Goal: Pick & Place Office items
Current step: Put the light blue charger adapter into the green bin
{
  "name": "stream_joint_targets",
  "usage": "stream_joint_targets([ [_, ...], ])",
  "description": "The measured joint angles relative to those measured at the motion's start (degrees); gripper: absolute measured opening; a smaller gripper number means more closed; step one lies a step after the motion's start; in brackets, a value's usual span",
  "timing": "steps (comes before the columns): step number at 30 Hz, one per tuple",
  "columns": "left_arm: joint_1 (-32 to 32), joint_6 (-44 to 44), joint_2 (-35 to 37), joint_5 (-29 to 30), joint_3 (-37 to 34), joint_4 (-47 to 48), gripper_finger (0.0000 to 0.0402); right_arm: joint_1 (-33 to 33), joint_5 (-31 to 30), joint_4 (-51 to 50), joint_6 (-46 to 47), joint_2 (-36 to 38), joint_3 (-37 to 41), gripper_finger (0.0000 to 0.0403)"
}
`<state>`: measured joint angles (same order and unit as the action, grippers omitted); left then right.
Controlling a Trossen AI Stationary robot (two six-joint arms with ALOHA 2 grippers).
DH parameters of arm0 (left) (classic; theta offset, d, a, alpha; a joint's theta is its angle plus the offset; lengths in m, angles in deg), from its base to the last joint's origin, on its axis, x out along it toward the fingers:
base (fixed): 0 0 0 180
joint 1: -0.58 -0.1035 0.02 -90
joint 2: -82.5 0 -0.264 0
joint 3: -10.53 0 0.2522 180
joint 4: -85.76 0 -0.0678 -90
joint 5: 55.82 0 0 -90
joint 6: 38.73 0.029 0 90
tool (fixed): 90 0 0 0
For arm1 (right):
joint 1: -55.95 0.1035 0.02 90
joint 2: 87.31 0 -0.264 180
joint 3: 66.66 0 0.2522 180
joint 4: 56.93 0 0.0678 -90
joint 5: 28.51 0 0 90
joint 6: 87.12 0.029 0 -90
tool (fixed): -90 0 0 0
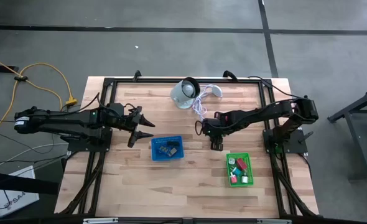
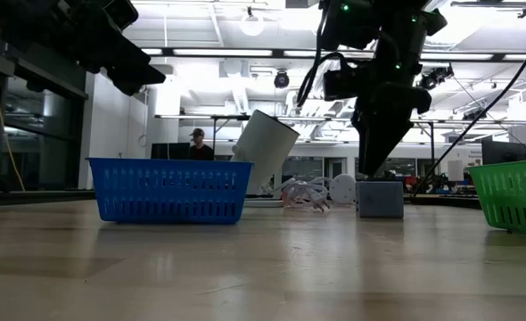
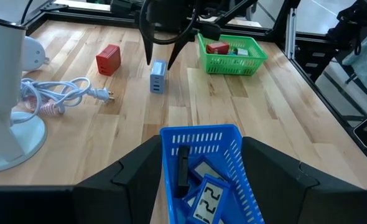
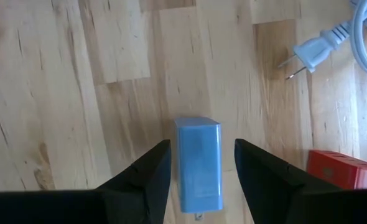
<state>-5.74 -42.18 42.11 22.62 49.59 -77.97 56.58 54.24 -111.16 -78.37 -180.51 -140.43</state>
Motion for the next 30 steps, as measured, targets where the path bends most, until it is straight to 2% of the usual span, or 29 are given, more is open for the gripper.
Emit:
stream_joint_targets([
  [16, 0.0, 0.0, 0.0, 0.0, 0.0, 0.0, 0.0211, -0.1, -0.3, 0.0, 0.0, -0.1, 0.0, 0.0164],
  [30, 0.0, 0.0, 0.0, 0.0, 0.0, 0.0, 0.0211, -1.4, 0.5, -0.1, 0.2, -3.9, 0.2, 0.0164],
])
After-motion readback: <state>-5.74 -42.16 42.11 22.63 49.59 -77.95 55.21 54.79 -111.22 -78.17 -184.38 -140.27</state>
